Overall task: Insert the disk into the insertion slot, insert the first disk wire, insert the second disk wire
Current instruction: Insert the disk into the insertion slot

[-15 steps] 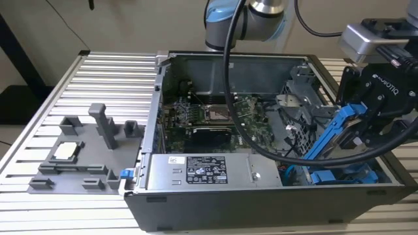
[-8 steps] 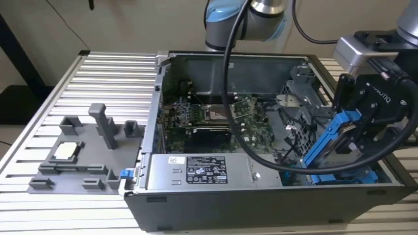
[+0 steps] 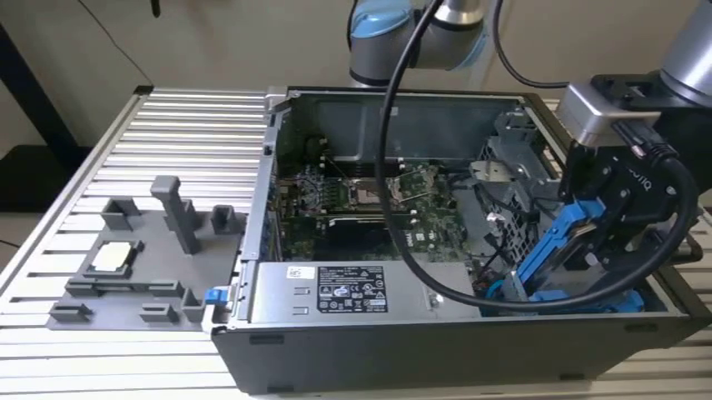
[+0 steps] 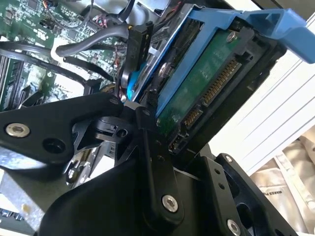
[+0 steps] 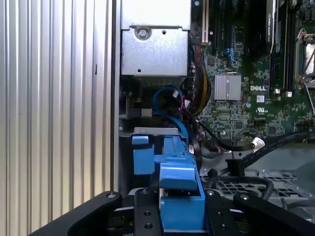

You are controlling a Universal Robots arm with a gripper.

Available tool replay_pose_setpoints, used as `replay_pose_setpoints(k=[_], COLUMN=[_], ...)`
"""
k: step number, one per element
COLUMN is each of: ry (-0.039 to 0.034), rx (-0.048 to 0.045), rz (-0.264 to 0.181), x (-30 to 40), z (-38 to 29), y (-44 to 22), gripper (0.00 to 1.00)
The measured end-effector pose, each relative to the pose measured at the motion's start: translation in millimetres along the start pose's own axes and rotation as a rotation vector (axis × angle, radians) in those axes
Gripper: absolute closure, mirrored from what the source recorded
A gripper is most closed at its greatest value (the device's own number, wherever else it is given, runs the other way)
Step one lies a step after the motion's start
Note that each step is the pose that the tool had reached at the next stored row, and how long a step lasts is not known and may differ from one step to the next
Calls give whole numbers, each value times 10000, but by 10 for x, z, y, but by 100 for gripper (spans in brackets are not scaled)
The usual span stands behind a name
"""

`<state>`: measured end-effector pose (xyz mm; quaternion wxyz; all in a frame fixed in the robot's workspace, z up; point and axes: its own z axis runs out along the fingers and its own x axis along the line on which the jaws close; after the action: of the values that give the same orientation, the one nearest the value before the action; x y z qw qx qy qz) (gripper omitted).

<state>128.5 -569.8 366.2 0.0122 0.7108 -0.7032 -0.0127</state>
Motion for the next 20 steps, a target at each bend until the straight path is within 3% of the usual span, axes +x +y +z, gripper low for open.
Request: replay_pose_setpoints(k=[3, 14, 16, 20], ry=[-1, -12, -9, -11], rx=[-1, 0, 0, 0], rz=[0, -1, -1, 0], x=[0, 0, 0, 0], z=[42, 45, 45, 42], y=[-1, -2, -2, -1], gripper=[67, 67, 59, 59])
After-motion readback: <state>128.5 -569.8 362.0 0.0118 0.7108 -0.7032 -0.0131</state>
